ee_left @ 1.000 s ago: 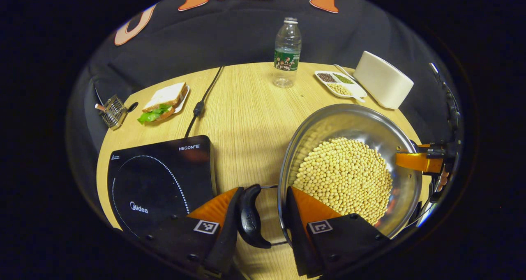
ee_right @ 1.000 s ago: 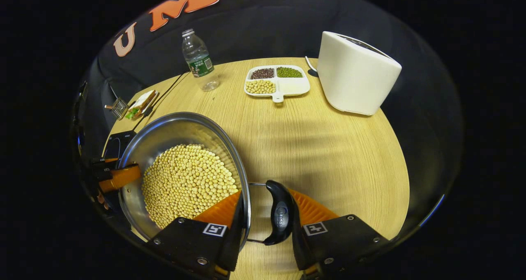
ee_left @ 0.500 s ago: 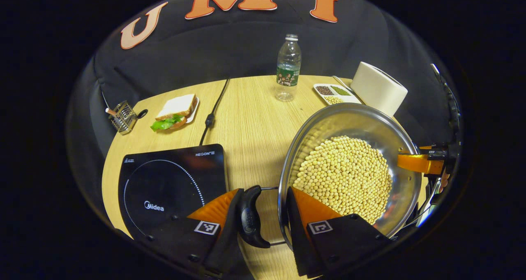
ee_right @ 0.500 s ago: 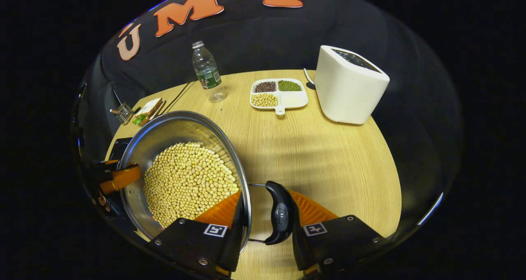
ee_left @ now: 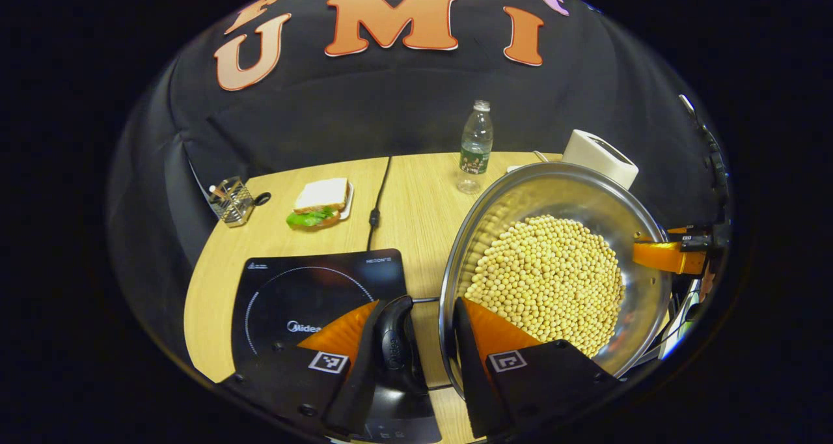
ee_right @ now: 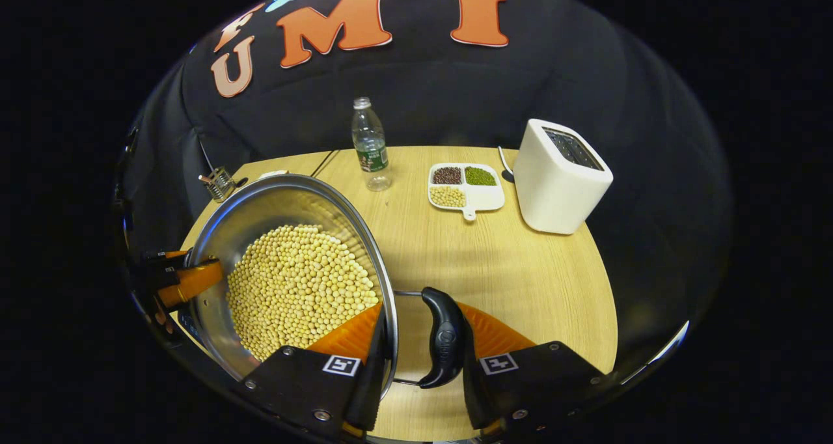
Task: First push the handle of the pot to place it horizontally, then grasp the pot with both hands and set it on the induction cooktop.
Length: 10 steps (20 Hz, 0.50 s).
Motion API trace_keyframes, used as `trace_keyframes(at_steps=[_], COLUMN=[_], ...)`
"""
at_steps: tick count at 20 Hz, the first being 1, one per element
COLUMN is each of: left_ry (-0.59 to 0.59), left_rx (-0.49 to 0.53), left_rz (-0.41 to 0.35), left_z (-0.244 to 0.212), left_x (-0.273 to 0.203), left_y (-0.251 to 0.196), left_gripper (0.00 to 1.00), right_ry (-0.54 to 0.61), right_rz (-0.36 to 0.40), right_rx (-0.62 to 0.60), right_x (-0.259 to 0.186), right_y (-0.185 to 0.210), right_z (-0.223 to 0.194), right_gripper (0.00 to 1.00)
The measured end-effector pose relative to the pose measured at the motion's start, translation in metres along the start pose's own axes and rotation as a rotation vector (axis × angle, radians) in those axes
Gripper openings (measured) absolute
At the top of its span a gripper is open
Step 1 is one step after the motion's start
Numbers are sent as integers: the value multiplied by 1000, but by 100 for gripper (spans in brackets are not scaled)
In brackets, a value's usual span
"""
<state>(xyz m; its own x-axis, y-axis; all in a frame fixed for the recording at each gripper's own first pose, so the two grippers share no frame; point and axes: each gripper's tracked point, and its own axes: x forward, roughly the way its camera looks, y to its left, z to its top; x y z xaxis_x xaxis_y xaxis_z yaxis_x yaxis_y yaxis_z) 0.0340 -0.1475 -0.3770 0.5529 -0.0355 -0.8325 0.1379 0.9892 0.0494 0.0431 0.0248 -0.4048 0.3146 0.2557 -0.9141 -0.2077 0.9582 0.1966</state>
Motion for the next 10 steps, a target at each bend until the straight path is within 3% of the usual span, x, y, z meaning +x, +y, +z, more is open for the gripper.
trace_keyframes(at_steps=[10], left_ry=[-20], left_rx=[-62], left_rz=[107], left_z=[-9], left_x=[-47], left_y=[95], left_gripper=[64], right_ry=[-21], right_rz=[68], right_rx=[-85], right_x=[10], right_y=[-8], right_z=[23], right_gripper=[52])
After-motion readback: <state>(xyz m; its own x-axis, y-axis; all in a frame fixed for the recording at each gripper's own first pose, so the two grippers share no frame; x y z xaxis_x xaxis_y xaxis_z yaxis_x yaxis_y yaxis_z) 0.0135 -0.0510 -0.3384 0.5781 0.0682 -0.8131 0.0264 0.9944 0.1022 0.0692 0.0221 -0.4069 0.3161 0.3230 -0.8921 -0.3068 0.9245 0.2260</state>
